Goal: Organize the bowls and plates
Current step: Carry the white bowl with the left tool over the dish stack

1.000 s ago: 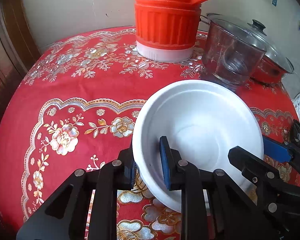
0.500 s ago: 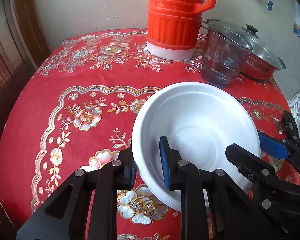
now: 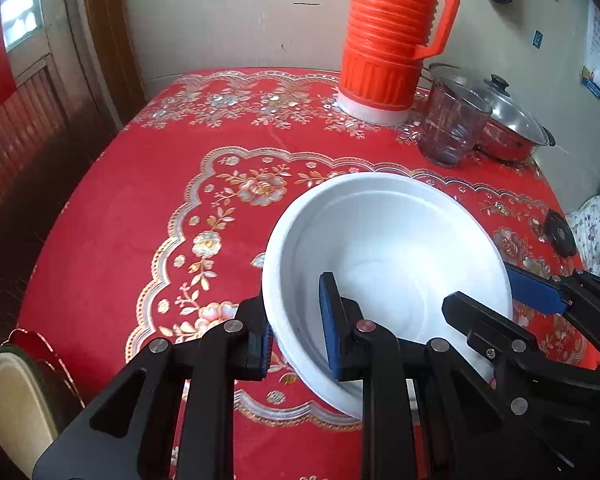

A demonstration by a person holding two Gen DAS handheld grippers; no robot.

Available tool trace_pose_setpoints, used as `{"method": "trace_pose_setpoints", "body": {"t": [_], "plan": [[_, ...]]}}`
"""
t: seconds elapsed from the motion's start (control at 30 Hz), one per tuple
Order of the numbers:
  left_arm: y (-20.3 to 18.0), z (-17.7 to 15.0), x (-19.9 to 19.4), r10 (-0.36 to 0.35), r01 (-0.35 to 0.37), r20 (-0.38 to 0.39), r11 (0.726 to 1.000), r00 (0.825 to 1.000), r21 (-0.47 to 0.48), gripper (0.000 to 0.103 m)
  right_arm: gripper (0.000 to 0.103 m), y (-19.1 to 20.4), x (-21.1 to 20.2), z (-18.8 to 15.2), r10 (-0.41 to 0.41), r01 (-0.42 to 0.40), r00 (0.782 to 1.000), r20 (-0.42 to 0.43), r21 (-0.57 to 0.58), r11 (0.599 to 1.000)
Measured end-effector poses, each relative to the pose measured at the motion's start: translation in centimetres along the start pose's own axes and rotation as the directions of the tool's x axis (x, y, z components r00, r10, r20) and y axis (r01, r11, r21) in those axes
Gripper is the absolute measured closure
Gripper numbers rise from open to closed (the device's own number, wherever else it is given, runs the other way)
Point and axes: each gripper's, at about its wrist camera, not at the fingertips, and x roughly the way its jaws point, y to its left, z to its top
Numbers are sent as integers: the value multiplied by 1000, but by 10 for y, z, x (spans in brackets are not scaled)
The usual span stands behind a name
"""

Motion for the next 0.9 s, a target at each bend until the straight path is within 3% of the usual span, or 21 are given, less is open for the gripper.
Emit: {"method": "trace_pose_setpoints", "body": {"t": [0.47,0.77,0.9], "plan": [[65,-28,-67,11,-7,52,997,999,-74,82,61,77,-42,-2,30,-21,997,70,-125,992],[138,-62,-116,29,-19,70,989,997,-144,82,58,155,-62,-10,114,-88,989,89,-255,963],[177,-83,-128,78,-64,68,981,995,-183,82,57,192,-55,-14,162,-134,984,69,-310,941]]}}
